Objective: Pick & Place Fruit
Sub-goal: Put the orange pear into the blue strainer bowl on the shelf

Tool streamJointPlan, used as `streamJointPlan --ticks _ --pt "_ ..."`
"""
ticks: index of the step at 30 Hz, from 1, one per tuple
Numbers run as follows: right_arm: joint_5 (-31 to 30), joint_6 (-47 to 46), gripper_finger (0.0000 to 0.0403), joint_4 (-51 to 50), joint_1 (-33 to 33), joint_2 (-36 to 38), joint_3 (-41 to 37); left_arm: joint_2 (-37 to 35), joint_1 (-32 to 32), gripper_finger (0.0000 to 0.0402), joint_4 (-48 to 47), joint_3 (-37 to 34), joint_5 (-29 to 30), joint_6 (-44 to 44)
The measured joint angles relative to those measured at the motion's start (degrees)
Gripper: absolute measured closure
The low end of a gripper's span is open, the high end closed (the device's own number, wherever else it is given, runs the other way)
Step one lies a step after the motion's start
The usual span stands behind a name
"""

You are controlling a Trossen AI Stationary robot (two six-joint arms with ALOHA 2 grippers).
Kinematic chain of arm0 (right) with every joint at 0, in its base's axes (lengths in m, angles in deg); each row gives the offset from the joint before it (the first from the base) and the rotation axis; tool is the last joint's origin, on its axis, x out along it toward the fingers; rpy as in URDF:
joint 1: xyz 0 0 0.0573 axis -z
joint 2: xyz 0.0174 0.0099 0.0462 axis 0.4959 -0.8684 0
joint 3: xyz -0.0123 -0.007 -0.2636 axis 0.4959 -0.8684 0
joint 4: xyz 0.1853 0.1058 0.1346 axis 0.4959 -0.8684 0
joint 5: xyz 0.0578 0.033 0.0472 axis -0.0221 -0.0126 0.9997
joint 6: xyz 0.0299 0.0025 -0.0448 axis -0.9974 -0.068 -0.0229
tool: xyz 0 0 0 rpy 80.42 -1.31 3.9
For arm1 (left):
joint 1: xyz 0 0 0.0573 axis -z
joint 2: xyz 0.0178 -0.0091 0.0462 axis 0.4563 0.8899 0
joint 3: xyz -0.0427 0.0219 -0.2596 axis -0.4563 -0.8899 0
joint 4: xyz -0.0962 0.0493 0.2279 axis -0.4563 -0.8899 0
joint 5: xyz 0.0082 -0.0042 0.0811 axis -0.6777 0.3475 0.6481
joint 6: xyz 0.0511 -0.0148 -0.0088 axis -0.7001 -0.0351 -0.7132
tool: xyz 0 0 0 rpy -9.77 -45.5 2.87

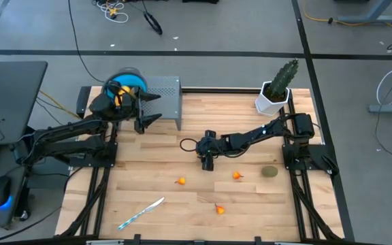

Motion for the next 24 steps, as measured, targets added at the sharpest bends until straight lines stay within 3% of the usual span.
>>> streamJointPlan --ticks 14,24 --pt "-1.4 0.8 0.0254 -0.4 0.0 0.0 0.0 0.0 0.0 0.0026 -0.1 0.0 1.3 -3.7" --pt "2.8 -3.6 0.0264 2.3 0.0 3.5 0.1 0.0 3.4 0.0026 -1.8 0.0 2.0 -16.2"
